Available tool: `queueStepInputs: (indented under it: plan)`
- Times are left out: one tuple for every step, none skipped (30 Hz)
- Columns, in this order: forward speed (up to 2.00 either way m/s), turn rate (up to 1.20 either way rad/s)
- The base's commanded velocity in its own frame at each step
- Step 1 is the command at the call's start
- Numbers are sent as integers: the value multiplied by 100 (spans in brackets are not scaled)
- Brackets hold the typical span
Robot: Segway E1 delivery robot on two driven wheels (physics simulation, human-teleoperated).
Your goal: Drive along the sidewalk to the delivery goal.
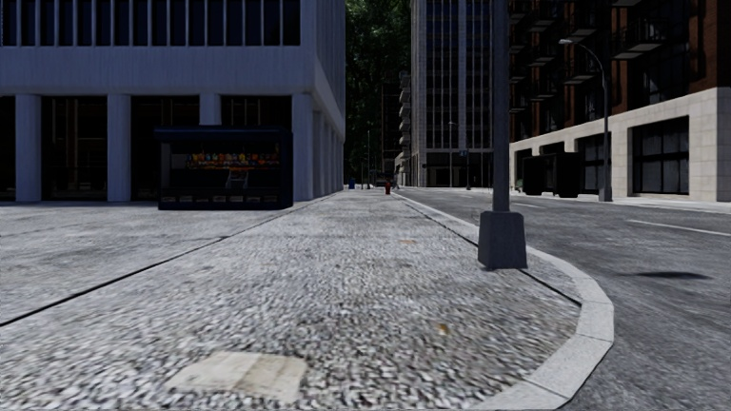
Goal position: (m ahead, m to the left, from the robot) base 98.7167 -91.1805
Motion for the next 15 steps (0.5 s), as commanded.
queueStepInputs:
  plan:
    - [183,0]
    - [152,0]
    - [141,0]
    - [141,0]
    - [138,0]
    - [137,0]
    - [137,0]
    - [137,0]
    - [137,0]
    - [137,0]
    - [137,0]
    - [137,0]
    - [137,0]
    - [137,0]
    - [137,0]
